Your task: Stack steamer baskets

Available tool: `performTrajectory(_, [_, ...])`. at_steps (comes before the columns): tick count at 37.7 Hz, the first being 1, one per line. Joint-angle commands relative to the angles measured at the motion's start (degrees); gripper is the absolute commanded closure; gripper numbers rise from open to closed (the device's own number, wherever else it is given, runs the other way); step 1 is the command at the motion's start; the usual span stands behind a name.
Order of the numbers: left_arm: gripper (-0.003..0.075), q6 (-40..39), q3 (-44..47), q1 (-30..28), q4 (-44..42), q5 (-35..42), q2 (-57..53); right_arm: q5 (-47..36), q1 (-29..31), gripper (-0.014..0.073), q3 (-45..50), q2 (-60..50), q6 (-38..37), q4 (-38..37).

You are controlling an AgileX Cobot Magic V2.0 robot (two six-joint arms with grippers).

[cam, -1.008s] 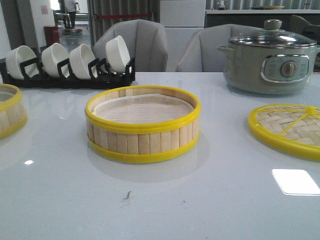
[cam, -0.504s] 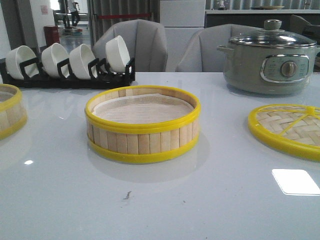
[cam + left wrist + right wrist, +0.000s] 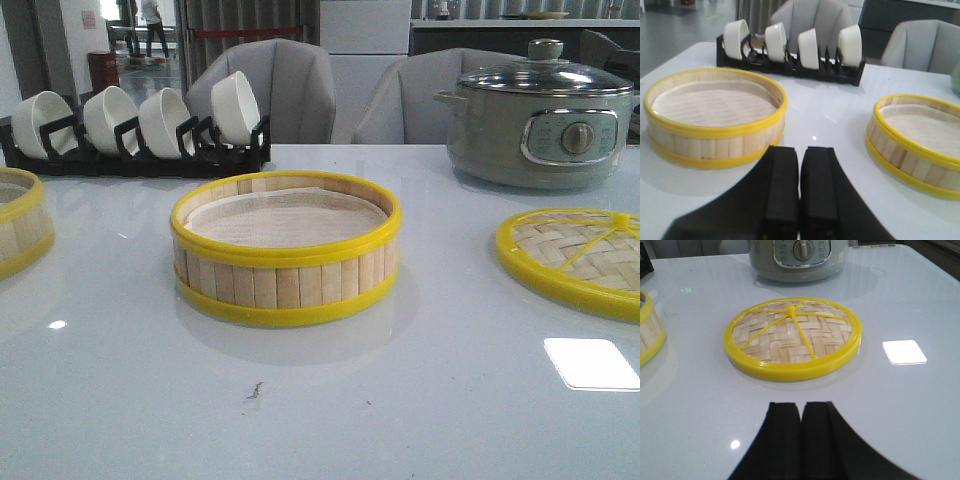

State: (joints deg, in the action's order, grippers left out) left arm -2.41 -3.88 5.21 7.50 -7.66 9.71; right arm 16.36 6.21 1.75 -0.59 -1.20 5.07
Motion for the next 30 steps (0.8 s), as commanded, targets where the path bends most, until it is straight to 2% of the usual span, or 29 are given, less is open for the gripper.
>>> performTrajectory(1, [0.0624,-0.22,-8.9,2.05,-0.18,6.01,10.39,-4.76,0.3,0.0537,-0.92,-1.16,0.36,-0.57])
performTrajectory(5, [0.0624,-0.22,-21.58,2.3,-0.32,1.56,23.18,-4.76,0.3,0.0537,-0.92,-1.16,0.36,-0.57])
performTrajectory(11, [0.0624,-0.1,-45.2,2.3,-3.25,-14.88,39.14,-4.76,0.3,0.0537,-0.92,-1.16,0.36,-0.57])
performTrajectory(17, [0.0624,0.02,-61.49,2.3,-5.96,-29.58,49.24,-4.76,0.3,0.0537,-0.92,-1.16,0.36,-0.57])
performTrajectory(22, [0.0624,0.02,-67.57,2.3,-7.5,-36.74,53.16,-4.76,0.3,0.0537,-0.92,-1.16,0.36,-0.57])
performTrajectory(30, [0.0624,0.02,-68.0,2.3,-7.5,-35.31,53.85,-4.76,0.3,0.0537,-0.92,-1.16,0.36,-0.57])
